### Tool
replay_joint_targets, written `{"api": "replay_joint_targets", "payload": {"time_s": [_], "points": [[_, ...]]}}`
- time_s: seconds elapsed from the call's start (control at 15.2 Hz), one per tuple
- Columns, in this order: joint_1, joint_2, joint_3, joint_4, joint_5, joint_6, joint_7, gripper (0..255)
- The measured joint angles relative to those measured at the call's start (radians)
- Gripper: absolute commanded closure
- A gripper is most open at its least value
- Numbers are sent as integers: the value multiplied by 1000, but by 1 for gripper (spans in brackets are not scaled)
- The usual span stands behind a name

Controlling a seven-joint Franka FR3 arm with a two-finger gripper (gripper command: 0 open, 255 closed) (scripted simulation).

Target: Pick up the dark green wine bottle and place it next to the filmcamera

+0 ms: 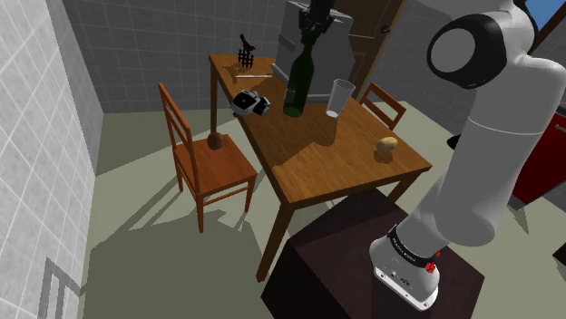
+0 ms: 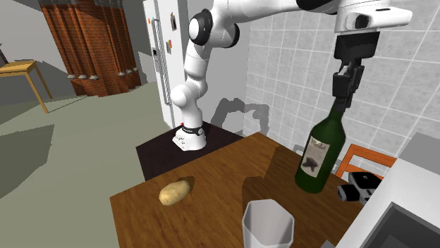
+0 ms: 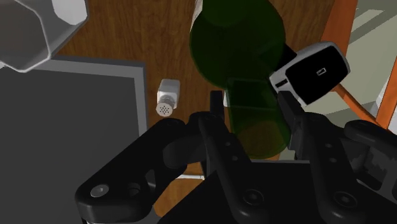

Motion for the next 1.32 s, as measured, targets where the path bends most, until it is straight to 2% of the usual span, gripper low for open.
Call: {"api": "replay_joint_targets", "payload": {"time_s": [0.53,0.92,0.99,1.32], "points": [[20,-31,2,-156,-14,126,1,255],[22,-36,2,-177,-16,144,0,255],[22,-36,2,-177,-16,144,0,0],[22,-37,2,-178,-16,144,0,0]]}}
